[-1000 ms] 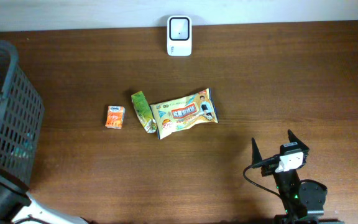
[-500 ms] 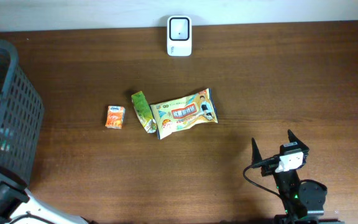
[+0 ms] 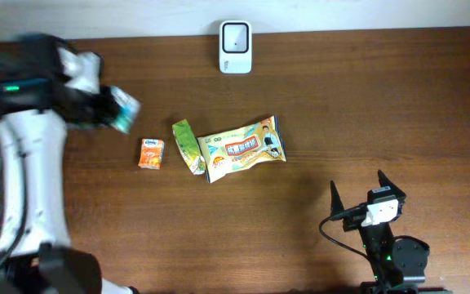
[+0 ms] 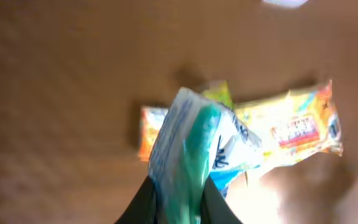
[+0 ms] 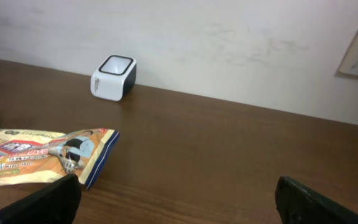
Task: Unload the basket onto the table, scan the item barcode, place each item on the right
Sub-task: 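Grasp a small teal box from the basket and place it beside orange box, then reach the right gripper to the yellow snack bag and grasp it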
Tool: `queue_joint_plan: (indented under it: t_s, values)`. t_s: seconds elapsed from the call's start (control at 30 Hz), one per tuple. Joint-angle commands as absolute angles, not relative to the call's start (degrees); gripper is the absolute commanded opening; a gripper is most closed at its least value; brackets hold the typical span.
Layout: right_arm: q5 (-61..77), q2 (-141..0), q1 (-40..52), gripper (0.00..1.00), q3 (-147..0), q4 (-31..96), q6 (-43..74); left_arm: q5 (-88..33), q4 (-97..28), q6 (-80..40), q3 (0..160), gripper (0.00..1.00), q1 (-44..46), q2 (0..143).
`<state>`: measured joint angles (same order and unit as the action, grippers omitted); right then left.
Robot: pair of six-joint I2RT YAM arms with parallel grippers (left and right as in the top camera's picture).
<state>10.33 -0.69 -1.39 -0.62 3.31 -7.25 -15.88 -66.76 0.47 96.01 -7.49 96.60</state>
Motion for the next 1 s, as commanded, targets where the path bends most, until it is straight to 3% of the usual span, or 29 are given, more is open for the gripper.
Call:
queue_joint_plan:
  t_s: [0.0,0.17,0.2,0.23,0.27,0.3,0.43,0.67,0.8,0.9,0.97]
  values:
    - [10.24,-0.36,-1.04,0.99,-0.32,3.66,-6.74,-15.94,-55.0,-7.38,78.81,0.0,-1.19,96.42]
    - [10.24,-0.36,-1.02,0.99,-0.32,3.66,-6.74,-12.69,-39.13,-14.39,62.76,0.15,5.26,96.92]
    - [10.24,-0.36,-1.02,0.99,-0.32,3.66,-6.74,-11.11,-39.07,-15.0,61.82,0.28,5.26,96.97]
    - [10.24,-0.36,-1.02,0.99,-0.32,3.66,-6.74,-9.69,-39.51,-14.98,61.78,0.64,5.19,96.97]
    - [10.24,-0.36,-1.02,0.99,-0.32,3.66,-6.74,-9.56,-39.48,-14.98,61.8,0.75,5.19,96.97]
    - [10.24,-0.36,-1.02,0.99,-0.32,3.66,-6.74,-9.56,-39.46,-14.98,61.84,0.98,5.19,96.97]
    - [10.24,-0.36,-1.02,0.99,-0.32,3.66,-6.74,-9.58,-45.82,-14.94,69.01,0.99,5.19,96.95]
    - [9.63,-0.36,-1.02,0.99,-0.32,0.32,-6.79,-9.23,-64.25,-13.15,98.8,0.99,5.08,96.95]
    - [19.75,-1.37,-1.19,0.99,-3.07,-1.15,-2.22,2.94,-65.65,-4.99,107.31,0.99,5.08,96.84]
    - [24.75,-10.63,-1.19,0.99,-12.43,4.23,-2.24,3.09,-65.04,4.75,108.05,0.99,4.78,96.84]
    - [26.46,-25.04,-1.19,0.99,-24.73,11.86,-2.33,3.46,-65.1,5.37,108.07,0.99,2.35,96.84]
